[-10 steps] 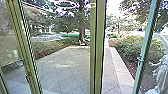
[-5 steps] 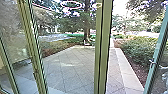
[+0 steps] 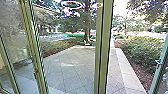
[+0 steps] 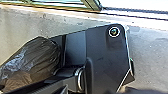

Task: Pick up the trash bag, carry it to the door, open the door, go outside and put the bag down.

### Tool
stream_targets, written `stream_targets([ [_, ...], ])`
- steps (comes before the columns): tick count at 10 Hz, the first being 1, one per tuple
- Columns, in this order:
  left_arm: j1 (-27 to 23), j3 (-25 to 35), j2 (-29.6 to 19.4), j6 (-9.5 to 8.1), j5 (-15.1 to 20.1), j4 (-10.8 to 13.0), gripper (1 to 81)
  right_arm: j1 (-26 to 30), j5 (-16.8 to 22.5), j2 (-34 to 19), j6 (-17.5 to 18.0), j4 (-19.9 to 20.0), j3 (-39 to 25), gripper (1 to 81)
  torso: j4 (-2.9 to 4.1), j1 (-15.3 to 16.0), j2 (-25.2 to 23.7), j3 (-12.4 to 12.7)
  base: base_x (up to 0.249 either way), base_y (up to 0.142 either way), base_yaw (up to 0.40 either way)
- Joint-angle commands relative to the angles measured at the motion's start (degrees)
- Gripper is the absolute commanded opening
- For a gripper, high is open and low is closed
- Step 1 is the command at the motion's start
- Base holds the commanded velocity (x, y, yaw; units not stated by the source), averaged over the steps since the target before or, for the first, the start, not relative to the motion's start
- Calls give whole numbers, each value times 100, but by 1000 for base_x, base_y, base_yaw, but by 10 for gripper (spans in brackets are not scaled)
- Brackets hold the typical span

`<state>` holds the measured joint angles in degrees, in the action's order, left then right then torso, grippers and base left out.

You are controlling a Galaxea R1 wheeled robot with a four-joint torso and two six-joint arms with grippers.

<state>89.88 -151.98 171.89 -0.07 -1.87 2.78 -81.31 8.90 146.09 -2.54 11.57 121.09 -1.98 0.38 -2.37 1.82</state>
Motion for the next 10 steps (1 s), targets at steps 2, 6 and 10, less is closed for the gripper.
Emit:
stream_targets([
  [2,-379,-51,-14,16,283,38,10,-30,103,923,-54,-225,1037,811,0,0,0,0,0,0,0],
  [6,-440,-288,92,25,283,38,10,-277,-196,1591,-72,-463,1714,811,0,-2,0,0,0,0,0],
  [10,-511,-456,197,25,327,47,10,-373,-231,2321,-80,-577,2725,811,0,-2,0,0,0,0,0],
])
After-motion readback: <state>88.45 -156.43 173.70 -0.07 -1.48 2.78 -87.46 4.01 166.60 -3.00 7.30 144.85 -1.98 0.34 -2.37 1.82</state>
